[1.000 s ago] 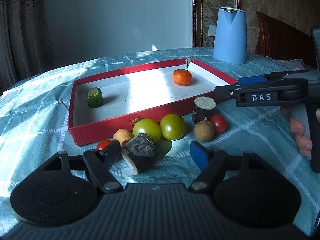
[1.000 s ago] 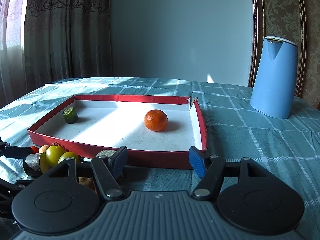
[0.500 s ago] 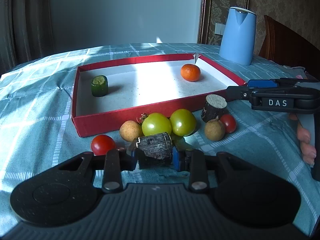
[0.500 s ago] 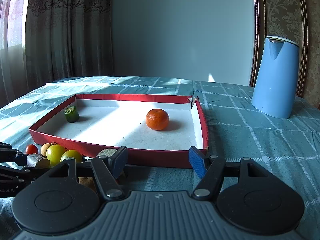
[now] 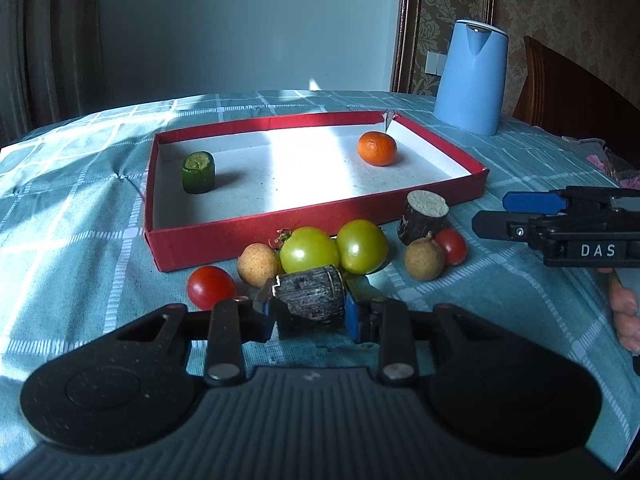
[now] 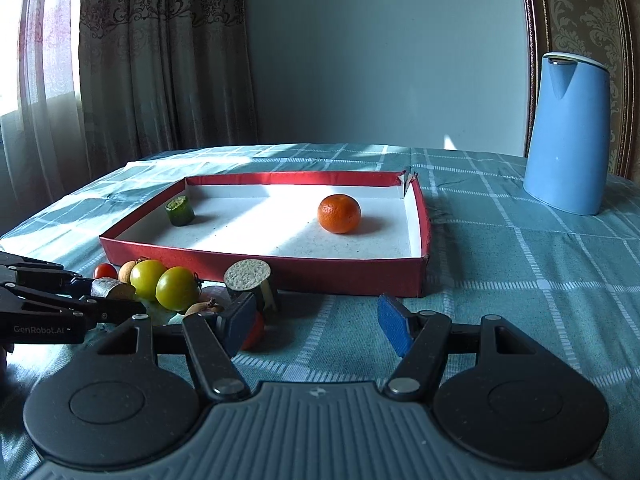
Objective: Organize fruits
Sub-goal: 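Close the right gripper on the small red cherry tomato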
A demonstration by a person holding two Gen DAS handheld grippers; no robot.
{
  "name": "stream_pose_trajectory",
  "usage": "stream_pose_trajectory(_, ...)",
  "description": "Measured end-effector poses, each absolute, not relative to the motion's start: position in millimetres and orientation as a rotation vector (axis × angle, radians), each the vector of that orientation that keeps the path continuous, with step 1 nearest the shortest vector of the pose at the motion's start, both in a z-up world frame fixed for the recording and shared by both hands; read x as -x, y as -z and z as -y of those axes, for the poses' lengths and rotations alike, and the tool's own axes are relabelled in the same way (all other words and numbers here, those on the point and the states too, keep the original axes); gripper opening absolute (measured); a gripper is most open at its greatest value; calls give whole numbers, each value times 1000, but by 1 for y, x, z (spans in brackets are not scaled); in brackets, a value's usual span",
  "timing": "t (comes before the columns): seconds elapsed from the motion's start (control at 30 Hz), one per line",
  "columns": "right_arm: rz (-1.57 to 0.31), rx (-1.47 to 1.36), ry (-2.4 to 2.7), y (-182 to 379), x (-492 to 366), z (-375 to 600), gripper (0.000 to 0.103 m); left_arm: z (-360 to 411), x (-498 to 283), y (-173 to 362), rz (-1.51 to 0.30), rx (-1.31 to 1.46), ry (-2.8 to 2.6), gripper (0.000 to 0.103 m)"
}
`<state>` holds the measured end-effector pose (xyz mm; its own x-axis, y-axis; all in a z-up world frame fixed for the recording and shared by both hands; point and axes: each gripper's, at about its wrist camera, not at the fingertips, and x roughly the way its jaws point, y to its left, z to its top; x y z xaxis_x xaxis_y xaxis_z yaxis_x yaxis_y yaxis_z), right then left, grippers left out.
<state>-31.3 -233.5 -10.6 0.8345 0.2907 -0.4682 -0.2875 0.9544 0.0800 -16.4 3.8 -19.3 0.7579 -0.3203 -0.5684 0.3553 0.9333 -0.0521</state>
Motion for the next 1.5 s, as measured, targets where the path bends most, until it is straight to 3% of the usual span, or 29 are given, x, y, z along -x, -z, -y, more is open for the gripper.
stream_pose_trajectory(0.23, -550, 48, -363, 15, 27, 219, 67, -4, 16, 20, -608, -58, 370, 30)
stream_pose_trajectory(0.37, -567, 84, -381, 16, 24, 208, 59, -4, 16, 20, -608, -59, 370, 30)
stream_pose_trajectory(0.6, -579, 94, -404, 16, 15, 204, 54, -4, 16, 20, -609, -58, 372, 30)
stream_pose_trajectory(0.73, -598, 30, -474, 17, 13, 208, 26, -4, 16, 20, -609, -58, 372, 30)
stream_pose_trajectory(1.5, -491, -33, -357, 5, 23, 225, 25, 2, 24, 14, -561, -103, 389, 30)
